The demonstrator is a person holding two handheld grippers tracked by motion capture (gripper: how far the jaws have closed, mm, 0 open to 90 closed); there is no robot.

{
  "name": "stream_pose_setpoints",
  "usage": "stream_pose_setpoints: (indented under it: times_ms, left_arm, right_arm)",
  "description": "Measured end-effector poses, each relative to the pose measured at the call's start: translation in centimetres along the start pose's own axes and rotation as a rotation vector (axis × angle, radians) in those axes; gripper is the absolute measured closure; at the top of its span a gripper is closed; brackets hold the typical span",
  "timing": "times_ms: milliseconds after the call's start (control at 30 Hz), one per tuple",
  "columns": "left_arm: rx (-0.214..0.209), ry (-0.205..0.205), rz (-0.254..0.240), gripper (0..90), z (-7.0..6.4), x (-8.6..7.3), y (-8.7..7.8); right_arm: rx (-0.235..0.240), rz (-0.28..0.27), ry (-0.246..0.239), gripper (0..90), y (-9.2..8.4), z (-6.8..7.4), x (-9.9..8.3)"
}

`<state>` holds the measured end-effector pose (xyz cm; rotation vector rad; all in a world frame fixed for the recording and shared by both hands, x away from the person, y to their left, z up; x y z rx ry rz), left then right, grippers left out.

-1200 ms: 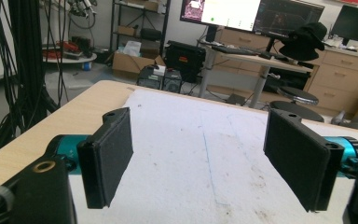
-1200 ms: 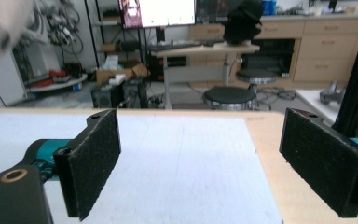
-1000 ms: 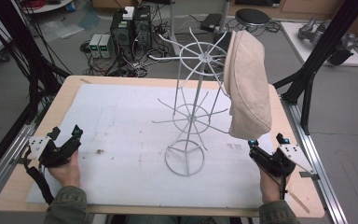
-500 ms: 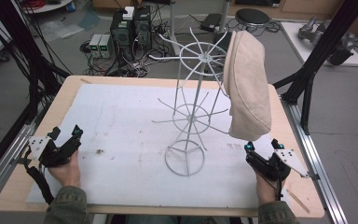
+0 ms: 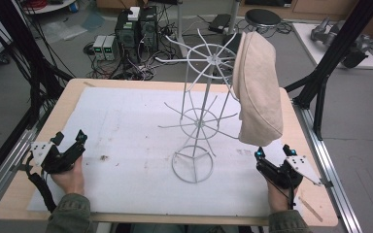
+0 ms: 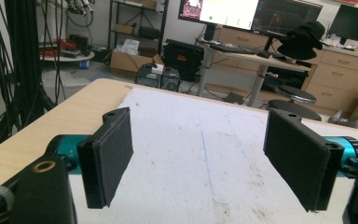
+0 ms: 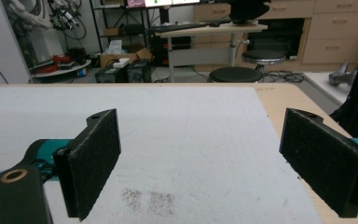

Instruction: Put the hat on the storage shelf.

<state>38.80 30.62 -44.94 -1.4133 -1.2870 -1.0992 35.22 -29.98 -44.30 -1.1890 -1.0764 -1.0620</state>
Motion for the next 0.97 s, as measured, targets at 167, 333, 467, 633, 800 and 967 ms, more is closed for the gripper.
stream_pose_setpoints:
  times_ms: [167,333,467,633,800,967]
  left_arm:
    - [0.006,-0.007,-0.005,24.1,0.12,0.03,0.07]
    - [0.005,-0.009,-0.005,24.1,0.11,0.01,0.10]
    - [0.006,-0.008,0.004,24.3,0.18,-0.11,0.14]
    - [0.005,-0.006,0.002,24.3,0.16,-0.09,0.14]
    - [0.006,-0.004,0.000,24.2,0.15,-0.05,0.13]
    - [0.006,-0.003,0.000,24.2,0.17,-0.06,0.17]
  right_arm:
    - [0.012,0.000,-0.001,11.6,0.01,0.12,-0.10]
    - [0.015,0.003,0.006,11.6,-0.01,0.06,-0.18]
    - [0.020,0.008,0.010,11.6,0.04,0.08,-0.24]
    - [0.032,0.018,0.015,11.5,0.04,0.24,-0.36]
    - [0.039,0.022,0.007,11.5,0.14,0.34,-0.44]
    - [0.040,0.022,0.009,11.5,0.13,0.34,-0.43]
Point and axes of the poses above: each handheld gripper's, and its own axes: y roughly forward along the jaws, x roughly out of its top, z roughly to its left, the point moved 10 cm from there along y, roughly forward along the jaws, and after that the axes turned 2 degrees about -x, right-handed, at the moved point
